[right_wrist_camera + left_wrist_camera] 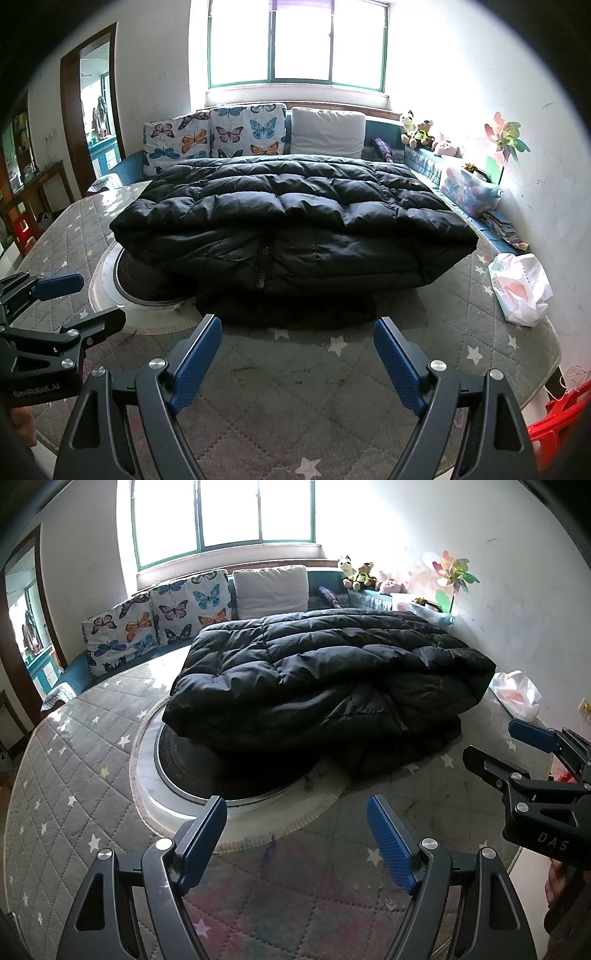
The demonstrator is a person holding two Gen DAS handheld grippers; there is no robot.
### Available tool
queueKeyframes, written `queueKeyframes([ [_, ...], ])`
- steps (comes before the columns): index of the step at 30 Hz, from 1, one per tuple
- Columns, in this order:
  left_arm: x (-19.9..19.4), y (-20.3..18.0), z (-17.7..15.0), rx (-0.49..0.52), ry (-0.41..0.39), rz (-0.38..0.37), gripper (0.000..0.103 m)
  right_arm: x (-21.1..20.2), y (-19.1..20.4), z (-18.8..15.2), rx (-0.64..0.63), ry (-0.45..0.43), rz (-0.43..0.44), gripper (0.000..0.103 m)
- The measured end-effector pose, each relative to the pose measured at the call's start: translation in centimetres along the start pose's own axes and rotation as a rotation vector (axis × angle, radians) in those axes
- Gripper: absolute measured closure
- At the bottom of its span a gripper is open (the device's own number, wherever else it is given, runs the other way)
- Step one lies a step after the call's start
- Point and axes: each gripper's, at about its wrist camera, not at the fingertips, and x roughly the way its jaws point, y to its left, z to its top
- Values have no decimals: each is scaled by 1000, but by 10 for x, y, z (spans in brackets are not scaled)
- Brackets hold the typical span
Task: Fold large clothes
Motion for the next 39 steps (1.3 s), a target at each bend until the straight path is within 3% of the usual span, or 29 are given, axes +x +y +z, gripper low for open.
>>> queueKeyframes([
  [39, 1, 2, -3, -2, 4, -1, 20, 1, 1, -1, 0, 3, -1, 11],
])
